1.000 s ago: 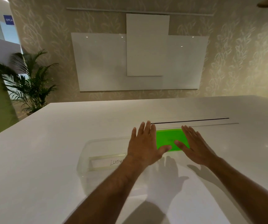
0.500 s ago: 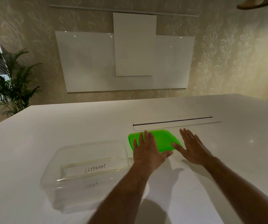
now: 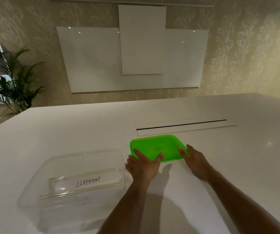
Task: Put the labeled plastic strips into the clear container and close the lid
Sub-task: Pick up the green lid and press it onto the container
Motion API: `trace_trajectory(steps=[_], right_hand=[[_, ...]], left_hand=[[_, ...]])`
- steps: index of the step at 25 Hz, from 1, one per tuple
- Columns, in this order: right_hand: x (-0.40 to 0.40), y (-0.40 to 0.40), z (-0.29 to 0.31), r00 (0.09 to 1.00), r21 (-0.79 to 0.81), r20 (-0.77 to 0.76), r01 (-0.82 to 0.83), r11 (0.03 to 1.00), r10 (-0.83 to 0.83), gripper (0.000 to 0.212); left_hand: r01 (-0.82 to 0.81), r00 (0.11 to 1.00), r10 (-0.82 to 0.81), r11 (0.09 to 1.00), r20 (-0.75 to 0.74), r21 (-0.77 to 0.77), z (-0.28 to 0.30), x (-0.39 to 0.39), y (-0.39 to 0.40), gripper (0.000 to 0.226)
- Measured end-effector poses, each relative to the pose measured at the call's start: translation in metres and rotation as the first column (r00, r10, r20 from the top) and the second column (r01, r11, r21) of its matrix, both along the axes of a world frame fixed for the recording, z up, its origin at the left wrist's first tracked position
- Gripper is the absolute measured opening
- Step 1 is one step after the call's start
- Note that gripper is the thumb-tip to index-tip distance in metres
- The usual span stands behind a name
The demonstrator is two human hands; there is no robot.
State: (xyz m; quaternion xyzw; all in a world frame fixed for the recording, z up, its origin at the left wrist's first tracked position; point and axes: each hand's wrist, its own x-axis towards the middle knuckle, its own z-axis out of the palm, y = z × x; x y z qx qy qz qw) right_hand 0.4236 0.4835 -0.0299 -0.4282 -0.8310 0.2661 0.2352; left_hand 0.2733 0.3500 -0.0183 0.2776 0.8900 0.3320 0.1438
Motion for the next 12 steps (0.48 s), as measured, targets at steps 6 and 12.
trace_trajectory(steps=[6,12], right_hand=[[0.006,0.009,-0.004,0.998,0.01,-0.053,0.024,1.0,-0.024,0.049],[0.026,0.018,0.011,0.979,0.268,-0.143,0.182,0.946,-0.148,0.033]], left_hand=[[0.002,0.999,-0.003,1.0,0.034,0.029,0.008,0.002,0.002,0.128],[-0.003,0.985,-0.025,0.986,0.168,0.167,0.041,0.014,-0.003,0.128]])
